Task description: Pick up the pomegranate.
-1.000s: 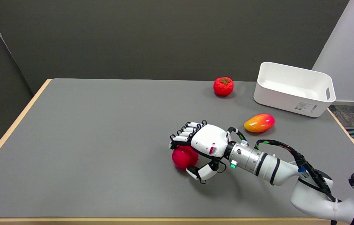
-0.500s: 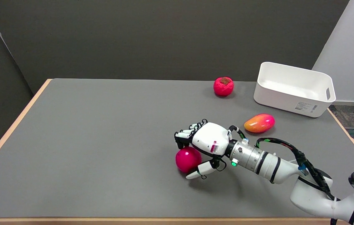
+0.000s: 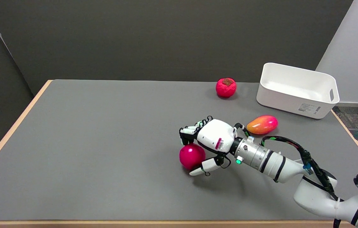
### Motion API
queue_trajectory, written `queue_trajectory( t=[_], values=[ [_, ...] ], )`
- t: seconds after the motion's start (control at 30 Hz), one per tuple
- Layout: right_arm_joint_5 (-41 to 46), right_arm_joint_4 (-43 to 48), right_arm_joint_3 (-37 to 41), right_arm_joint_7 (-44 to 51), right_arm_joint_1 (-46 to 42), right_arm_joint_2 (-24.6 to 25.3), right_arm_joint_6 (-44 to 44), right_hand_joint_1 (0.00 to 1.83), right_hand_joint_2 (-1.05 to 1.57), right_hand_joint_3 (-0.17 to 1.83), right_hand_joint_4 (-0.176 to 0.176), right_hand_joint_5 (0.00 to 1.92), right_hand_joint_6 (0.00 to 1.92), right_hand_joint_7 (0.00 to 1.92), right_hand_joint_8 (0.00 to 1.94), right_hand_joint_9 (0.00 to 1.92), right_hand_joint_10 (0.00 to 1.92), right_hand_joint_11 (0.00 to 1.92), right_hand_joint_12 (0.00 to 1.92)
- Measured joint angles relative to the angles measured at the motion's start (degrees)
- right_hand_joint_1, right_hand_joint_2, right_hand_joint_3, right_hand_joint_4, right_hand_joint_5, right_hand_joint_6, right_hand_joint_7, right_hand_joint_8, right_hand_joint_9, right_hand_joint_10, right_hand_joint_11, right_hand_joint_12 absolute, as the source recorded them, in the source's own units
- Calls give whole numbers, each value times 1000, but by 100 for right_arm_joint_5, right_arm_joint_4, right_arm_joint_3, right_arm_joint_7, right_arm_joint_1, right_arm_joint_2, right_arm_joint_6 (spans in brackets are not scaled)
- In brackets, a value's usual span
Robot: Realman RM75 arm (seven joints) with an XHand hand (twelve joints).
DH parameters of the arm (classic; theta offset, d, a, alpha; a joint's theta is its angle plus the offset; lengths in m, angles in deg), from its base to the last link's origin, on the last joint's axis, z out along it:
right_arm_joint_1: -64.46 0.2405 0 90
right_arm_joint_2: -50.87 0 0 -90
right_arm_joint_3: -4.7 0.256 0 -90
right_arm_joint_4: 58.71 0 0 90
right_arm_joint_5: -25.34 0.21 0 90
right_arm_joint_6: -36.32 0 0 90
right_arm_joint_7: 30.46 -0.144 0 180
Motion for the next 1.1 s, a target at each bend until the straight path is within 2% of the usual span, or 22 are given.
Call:
queue_trajectory(
  t=[0.33, 0.8, 1.1],
  values=[
    [190, 79, 641, 93, 23, 154, -329, 1174, 1001, 495, -56, 665, 1480, 886, 1382, 906, 1629, 708, 1744],
    [1089, 253, 1917, 948, 221, 276, -746, 1176, 984, 525, -58, 672, 1475, 890, 1390, 911, 1657, 726, 1774],
    [1646, -128, 2511, 1336, 614, 205, -620, 1177, 982, 531, -63, 670, 1474, 890, 1398, 910, 1666, 735, 1790]
  ],
)
